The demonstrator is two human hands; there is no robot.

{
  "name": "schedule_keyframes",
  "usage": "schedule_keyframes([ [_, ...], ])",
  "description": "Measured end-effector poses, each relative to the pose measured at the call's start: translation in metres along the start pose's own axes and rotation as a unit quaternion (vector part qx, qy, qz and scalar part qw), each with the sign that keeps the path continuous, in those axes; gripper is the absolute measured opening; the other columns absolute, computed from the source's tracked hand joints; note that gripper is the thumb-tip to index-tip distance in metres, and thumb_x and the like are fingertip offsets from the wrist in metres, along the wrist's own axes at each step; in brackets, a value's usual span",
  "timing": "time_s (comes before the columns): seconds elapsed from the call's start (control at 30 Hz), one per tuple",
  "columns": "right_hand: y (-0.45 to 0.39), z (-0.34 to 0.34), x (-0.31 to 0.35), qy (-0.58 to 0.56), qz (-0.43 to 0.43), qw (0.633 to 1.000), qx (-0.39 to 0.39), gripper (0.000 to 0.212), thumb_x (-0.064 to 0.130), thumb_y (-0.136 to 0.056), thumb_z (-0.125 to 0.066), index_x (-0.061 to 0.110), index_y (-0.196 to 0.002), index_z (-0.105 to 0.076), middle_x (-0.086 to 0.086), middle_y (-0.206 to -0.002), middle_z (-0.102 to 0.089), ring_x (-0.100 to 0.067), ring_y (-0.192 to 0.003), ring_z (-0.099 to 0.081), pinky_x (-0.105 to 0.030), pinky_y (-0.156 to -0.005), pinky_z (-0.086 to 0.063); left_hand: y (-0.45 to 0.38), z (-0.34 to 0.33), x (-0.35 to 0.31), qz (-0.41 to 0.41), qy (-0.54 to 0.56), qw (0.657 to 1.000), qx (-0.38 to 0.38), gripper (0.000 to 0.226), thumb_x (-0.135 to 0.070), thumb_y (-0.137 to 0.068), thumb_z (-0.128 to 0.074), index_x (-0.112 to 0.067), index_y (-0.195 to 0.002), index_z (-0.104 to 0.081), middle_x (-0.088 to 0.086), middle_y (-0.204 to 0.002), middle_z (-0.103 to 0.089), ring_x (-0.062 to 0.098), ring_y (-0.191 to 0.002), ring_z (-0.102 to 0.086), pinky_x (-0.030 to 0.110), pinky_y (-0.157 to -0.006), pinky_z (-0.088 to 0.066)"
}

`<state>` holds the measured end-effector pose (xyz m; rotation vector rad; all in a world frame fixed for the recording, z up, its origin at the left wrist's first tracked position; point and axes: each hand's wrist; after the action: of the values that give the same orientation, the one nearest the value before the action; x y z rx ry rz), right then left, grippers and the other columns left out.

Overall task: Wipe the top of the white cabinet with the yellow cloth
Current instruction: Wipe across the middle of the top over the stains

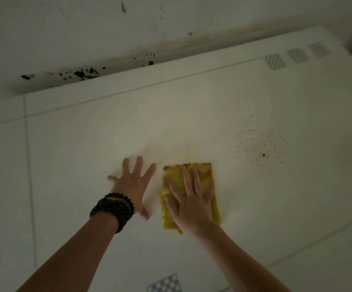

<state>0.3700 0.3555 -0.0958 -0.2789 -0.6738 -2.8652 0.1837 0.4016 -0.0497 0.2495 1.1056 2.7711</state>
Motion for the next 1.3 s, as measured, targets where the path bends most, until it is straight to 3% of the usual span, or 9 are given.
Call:
schedule_keyframes([
  [0.17, -0.083, 0.037, 0.005, -0.046, 0.002, 0.999, -0.011, 0.057, 0.063, -0.102, -0.012, 0.053, -0.156, 0.003, 0.009, -0.166, 0.029, -0.024, -0.15, 0.033, -0.074, -0.112, 0.015, 0.0, 0.0, -0.002, 0.005, -0.005, 1.0, 0.014, 0.146, -0.066, -0.054, -0.083, -0.034, -0.147, 0.026, 0.007, -0.156, 0.029, 0.045, -0.143, 0.018, 0.068, -0.103, -0.033],
  [0.37, 0.012, -0.003, 0.014, 0.0, -0.007, 1.0, -0.006, 0.057, 0.064, -0.101, -0.008, 0.053, -0.156, 0.004, 0.006, -0.164, 0.033, -0.023, -0.146, 0.039, -0.069, -0.11, 0.023, 0.002, 0.002, -0.001, 0.0, -0.007, 1.0, 0.007, 0.146, -0.066, -0.054, -0.083, -0.034, -0.148, 0.023, 0.007, -0.157, 0.026, 0.044, -0.144, 0.014, 0.067, -0.101, -0.036],
  [0.47, -0.034, 0.013, 0.011, -0.008, 0.002, 1.0, -0.026, 0.059, 0.065, -0.101, -0.012, 0.052, -0.157, -0.001, 0.005, -0.167, 0.027, -0.025, -0.15, 0.031, -0.071, -0.111, 0.019, 0.001, 0.005, 0.0, 0.004, 0.001, 1.0, -0.002, 0.146, -0.065, -0.052, -0.084, -0.036, -0.149, 0.021, 0.005, -0.157, 0.024, 0.042, -0.144, 0.012, 0.066, -0.101, -0.036],
  [0.6, -0.084, 0.038, 0.013, -0.04, -0.008, 0.999, -0.005, 0.059, 0.064, -0.102, -0.012, 0.05, -0.158, 0.004, 0.007, -0.166, 0.031, -0.024, -0.149, 0.034, -0.072, -0.112, 0.017, 0.004, 0.002, 0.001, 0.008, 0.019, 1.0, -0.006, 0.145, -0.063, -0.05, -0.086, -0.04, -0.148, 0.017, 0.002, -0.158, 0.023, 0.04, -0.144, 0.013, 0.066, -0.102, -0.035],
  [0.77, 0.015, -0.003, 0.019, 0.002, -0.003, 1.0, -0.002, 0.059, 0.065, -0.102, -0.007, 0.049, -0.156, 0.009, 0.004, -0.163, 0.036, -0.025, -0.146, 0.04, -0.068, -0.111, 0.022, 0.003, -0.001, 0.001, 0.007, 0.012, 1.0, -0.003, 0.146, -0.064, -0.051, -0.085, -0.037, -0.149, 0.02, 0.003, -0.157, 0.025, 0.041, -0.144, 0.013, 0.067, -0.1, -0.035],
  [1.0, -0.063, 0.028, 0.02, -0.046, -0.053, 0.998, -0.004, 0.061, 0.064, -0.102, -0.009, 0.047, -0.157, 0.012, 0.005, -0.163, 0.037, -0.026, -0.147, 0.038, -0.07, -0.112, 0.019, -0.001, -0.001, -0.001, 0.006, 0.004, 1.0, -0.005, 0.147, -0.063, -0.051, -0.086, -0.037, -0.148, 0.02, 0.003, -0.156, 0.026, 0.042, -0.144, 0.013, 0.07, -0.1, -0.035],
  [1.3, 0.034, -0.006, -0.013, -0.07, -0.118, 0.99, -0.023, 0.06, 0.064, -0.102, -0.013, 0.051, -0.156, 0.008, 0.008, -0.164, 0.034, -0.021, -0.148, 0.037, -0.067, -0.113, 0.021, 0.002, 0.003, -0.007, 0.016, 0.002, 1.0, 0.009, 0.148, -0.058, -0.054, -0.087, -0.031, -0.148, 0.024, 0.007, -0.156, 0.03, 0.044, -0.143, 0.018, 0.07, -0.106, -0.027],
])
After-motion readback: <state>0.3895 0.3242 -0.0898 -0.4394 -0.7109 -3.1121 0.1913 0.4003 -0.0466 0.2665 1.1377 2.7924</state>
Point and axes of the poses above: each hand's wrist, its own y-axis away from the middle knuckle, its own z-axis out of the back of the hand, x = y × z
